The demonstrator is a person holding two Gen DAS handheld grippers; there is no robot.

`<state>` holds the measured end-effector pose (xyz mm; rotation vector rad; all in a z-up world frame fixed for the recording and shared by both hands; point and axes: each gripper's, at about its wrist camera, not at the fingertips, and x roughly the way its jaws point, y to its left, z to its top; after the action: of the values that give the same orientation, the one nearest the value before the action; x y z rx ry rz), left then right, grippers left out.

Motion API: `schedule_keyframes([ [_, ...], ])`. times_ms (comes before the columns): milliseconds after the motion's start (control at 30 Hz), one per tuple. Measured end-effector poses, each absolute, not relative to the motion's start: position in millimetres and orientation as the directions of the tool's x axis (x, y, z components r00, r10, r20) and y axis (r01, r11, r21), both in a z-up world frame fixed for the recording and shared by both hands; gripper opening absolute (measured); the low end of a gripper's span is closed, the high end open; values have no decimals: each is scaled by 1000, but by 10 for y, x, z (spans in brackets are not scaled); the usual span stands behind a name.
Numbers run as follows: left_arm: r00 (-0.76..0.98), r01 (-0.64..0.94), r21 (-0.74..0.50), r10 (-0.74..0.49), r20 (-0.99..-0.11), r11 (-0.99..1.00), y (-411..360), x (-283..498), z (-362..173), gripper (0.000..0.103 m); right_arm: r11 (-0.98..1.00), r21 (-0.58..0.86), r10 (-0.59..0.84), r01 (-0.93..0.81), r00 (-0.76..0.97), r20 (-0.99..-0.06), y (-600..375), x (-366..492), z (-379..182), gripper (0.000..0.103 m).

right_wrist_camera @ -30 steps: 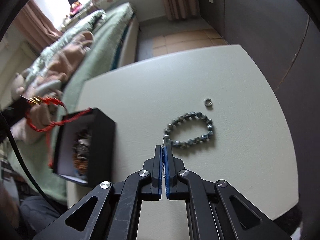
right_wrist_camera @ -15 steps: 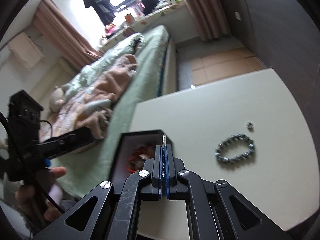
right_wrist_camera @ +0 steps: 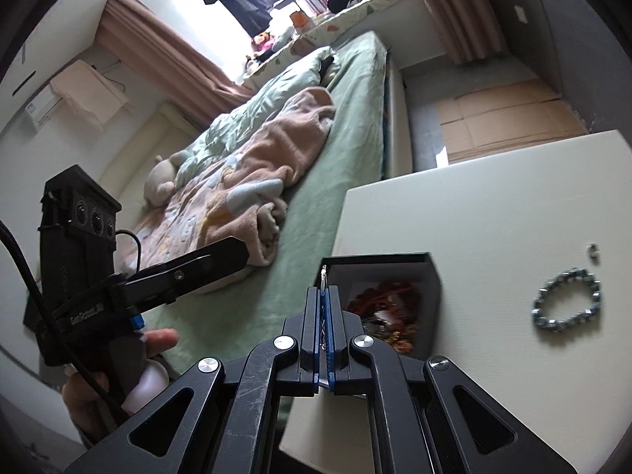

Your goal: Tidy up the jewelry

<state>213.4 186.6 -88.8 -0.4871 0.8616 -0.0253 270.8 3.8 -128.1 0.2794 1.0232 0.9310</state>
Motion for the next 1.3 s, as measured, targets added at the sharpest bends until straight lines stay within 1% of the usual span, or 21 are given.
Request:
schedule_keyframes([
  [67, 657, -176, -419, -211, -724, 891, 1876, 2125, -898, 87, 639, 565, 731, -521, 184, -657, 104, 2746, -1345, 5],
  [100, 655, -178, -418, -210, -726, 891, 1879, 2125, -904, 87, 659, 553, 709, -510, 176, -683, 123, 2767, -1384, 13],
  [133, 652, -179, -418, -210, -728, 891, 1878, 2127, -911, 87, 674, 545, 695, -499, 175, -698, 105, 2782, -1407, 33],
  [167, 651, -179, -419, -212, -729, 890, 1876, 2128, -916, 87, 700, 531, 674, -478, 196, -712, 41, 2791, -1421, 45],
  [200, 651, -178, -420, -213, -728, 890, 1876, 2129, -915, 87, 714, 521, 666, -467, 224, -712, -13, 2787, -1403, 63],
  [233, 652, -176, -420, -214, -727, 890, 1869, 2131, -910, 87, 719, 520, 667, -461, 247, -703, -79, 2783, -1366, 67],
  [333, 654, -169, -418, -216, -725, 893, 1831, 2149, -900, 87, 705, 546, 690, -453, 261, -675, -255, 2800, -1303, 70],
  [700, 650, -118, -376, -215, -729, 919, 1510, 2261, -853, 87, 771, 542, 636, -334, 359, -683, -950, 2915, -1289, 70],
  [867, 643, -77, -357, -227, -731, 931, 1294, 2350, -842, 87, 816, 500, 578, -290, 417, -701, -1208, 2943, -1257, 70],
  [1000, 629, -41, -338, -238, -740, 940, 1083, 2429, -872, 87, 856, 467, 515, -222, 452, -729, -1445, 2996, -1282, 70],
  [1167, 594, 12, -303, -251, -764, 953, 785, 2578, -939, 83, 843, 518, 522, -146, 452, -723, -1813, 3074, -1350, 70],
  [1233, 558, 45, -276, -253, -790, 960, 638, 2668, -989, 79, 838, 530, 525, -127, 448, -723, -1927, 3103, -1381, 70],
  [1300, 528, 74, -255, -254, -810, 964, 516, 2756, -1018, 77, 842, 528, 516, -109, 451, -729, -2018, 3117, -1413, 70],
])
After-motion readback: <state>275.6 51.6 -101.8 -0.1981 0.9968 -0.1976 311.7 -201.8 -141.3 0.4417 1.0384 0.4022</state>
